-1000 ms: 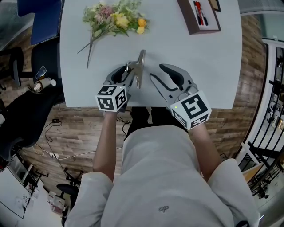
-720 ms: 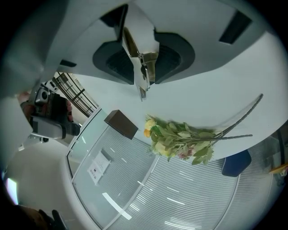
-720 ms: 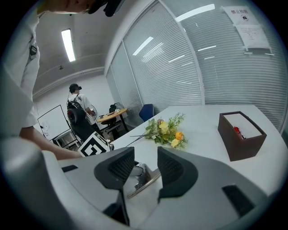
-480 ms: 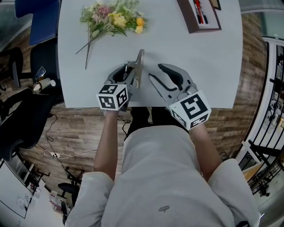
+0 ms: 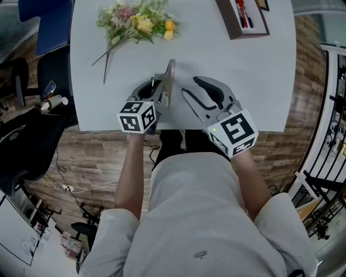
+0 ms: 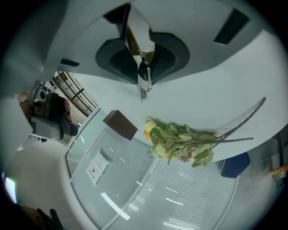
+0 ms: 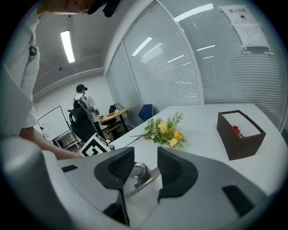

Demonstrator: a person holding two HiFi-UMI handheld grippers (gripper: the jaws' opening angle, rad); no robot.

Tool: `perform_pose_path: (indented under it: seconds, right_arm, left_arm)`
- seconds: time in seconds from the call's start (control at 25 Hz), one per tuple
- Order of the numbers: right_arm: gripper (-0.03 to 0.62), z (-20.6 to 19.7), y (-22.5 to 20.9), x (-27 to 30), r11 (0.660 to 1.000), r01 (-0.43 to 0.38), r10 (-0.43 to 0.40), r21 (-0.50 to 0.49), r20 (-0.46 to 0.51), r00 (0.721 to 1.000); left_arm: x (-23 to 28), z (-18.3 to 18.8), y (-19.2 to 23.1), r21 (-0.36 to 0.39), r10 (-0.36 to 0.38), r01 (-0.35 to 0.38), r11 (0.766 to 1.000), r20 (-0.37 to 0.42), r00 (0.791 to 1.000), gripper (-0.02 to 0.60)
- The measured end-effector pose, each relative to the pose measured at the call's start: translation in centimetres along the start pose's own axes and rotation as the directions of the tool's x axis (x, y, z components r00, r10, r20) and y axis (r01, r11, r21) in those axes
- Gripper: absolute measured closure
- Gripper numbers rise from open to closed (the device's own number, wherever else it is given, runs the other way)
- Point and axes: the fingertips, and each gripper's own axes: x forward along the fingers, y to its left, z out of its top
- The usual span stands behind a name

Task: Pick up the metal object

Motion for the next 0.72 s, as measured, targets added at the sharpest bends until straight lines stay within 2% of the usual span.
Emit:
perform_pose_path:
  seconds: [0.32, 0.72]
  right_arm:
    - [0.428, -0.1, -0.2, -0.1, 1.0, 0.0, 0.0, 0.001, 0.002, 1.0]
    - [0.428, -0.1, -0.1, -0.5, 1.0, 0.001, -0.001, -0.004, 0.015, 1.0]
  left_arm:
    - [0.0, 0.0, 0.0, -0.045, -0.019, 0.02, 0.999, 0.019, 1.0, 0.505]
    - [0.0, 0.5, -1.0, -0.064, -0.065, 0.067, 0.996, 0.034, 0.997, 0.538]
